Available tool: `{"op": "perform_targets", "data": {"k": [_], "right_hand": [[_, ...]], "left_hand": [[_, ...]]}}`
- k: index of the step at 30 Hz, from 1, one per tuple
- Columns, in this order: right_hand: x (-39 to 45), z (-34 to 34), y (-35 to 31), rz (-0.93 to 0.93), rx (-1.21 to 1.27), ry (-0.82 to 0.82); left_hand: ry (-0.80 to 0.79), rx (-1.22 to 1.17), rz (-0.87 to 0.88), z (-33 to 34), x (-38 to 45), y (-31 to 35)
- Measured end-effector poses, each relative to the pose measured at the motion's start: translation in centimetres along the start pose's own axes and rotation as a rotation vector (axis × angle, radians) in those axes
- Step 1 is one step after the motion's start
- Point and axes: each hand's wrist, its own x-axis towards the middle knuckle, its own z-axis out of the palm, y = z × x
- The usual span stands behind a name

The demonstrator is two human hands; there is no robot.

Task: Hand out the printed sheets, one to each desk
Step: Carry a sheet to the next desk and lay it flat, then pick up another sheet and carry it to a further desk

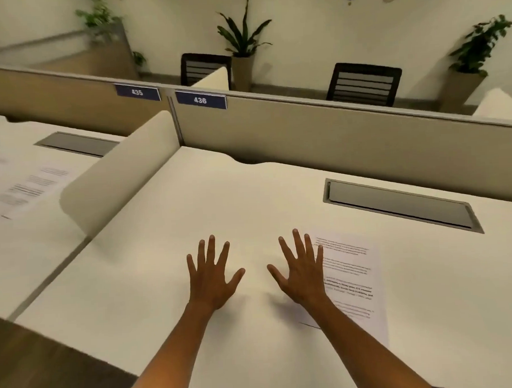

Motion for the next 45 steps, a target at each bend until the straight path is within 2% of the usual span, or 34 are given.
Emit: {"op": "perform_targets", "data": {"k": [4,14,24,31,34,39,45], "right_hand": [[0.1,1.4,-9.4,-0.134,0.025,0.007],[-1.7,6.7,-35.2,-0.274,0.052,-0.048],[0.5,11.4,-57.9,-0.481,0.161,-0.084],[8.1,16.6,-72.3,-0.556,0.185,-0.104],[13.1,18.6,-78.2,-0.524,0.207,-0.107],[20.9,20.4,-86.0,-0.473,0.230,-0.091],[27.9,21.5,-92.4,-0.450,0.216,-0.112]], "left_hand": [[0.034,-0.036,-0.113,-0.7,-3.6,-9.2],[0.030,0.011,-0.332,-3.1,-11.5,-33.9],[0.097,-0.091,-0.505,-6.4,-14.4,-53.2],[0.088,-0.037,-0.578,-8.0,-9.7,-67.6],[0.050,-0.003,-0.586,-9.0,-6.2,-74.0],[0.014,0.050,-0.572,-11.5,0.9,-83.8],[0.009,0.053,-0.538,-13.2,8.7,-91.6]]}}
